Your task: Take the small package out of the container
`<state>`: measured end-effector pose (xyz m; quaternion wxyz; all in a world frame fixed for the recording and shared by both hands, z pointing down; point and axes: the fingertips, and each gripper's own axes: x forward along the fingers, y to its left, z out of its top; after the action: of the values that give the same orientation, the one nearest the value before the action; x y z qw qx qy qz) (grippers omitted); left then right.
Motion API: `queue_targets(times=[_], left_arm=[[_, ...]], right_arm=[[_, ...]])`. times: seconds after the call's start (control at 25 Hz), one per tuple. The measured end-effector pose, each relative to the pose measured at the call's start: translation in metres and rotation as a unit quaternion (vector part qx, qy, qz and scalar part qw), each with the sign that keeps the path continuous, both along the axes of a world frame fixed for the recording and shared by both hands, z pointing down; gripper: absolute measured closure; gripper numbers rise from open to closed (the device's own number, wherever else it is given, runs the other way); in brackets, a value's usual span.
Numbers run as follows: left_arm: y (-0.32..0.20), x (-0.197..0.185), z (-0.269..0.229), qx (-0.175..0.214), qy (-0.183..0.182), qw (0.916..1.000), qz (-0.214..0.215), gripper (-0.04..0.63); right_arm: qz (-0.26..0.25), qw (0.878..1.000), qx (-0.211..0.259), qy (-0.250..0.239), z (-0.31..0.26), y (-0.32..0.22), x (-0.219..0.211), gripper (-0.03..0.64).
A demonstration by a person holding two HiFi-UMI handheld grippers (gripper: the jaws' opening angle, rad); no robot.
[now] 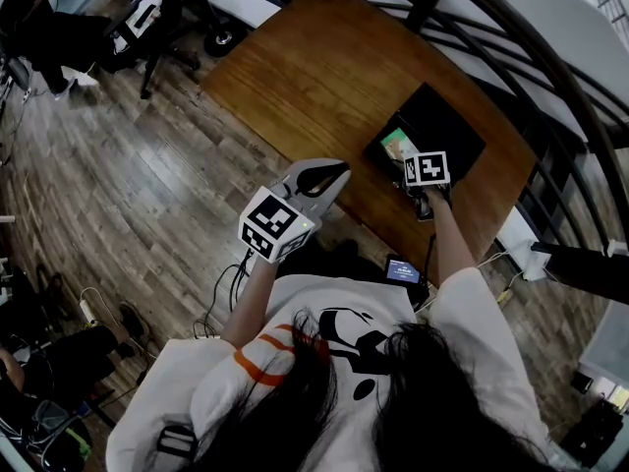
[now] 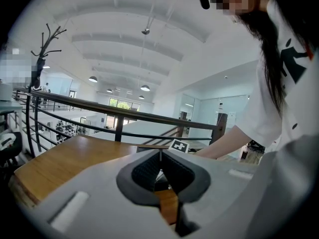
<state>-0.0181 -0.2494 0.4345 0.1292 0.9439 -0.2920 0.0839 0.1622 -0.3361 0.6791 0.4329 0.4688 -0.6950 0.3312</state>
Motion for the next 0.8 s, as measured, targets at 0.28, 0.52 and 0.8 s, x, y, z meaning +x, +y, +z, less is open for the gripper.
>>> queue_targets(times=[0.28,0.52,0.8], left_arm=[[0.002,-0.001,0.0,0.0,0.0,1.0,0.005,0.595],[0.003,-0.003,-0.002,0.004,0.001,0.9999,0.012,0.595],[0.004,-0.006,-0.004,0.006,0.003,0.9997,0.024,0.595]], right_arm=[[-0.012,1.0,0.018,-0.009,-0.018,0.002,-0.009,0.225],[-0.015,0.999,0.034,-0.021,-0.041,0.006,-0.012,0.227],[0.001,0.997,0.06,-0.053,-0.075,0.017,-0.022,0.227]])
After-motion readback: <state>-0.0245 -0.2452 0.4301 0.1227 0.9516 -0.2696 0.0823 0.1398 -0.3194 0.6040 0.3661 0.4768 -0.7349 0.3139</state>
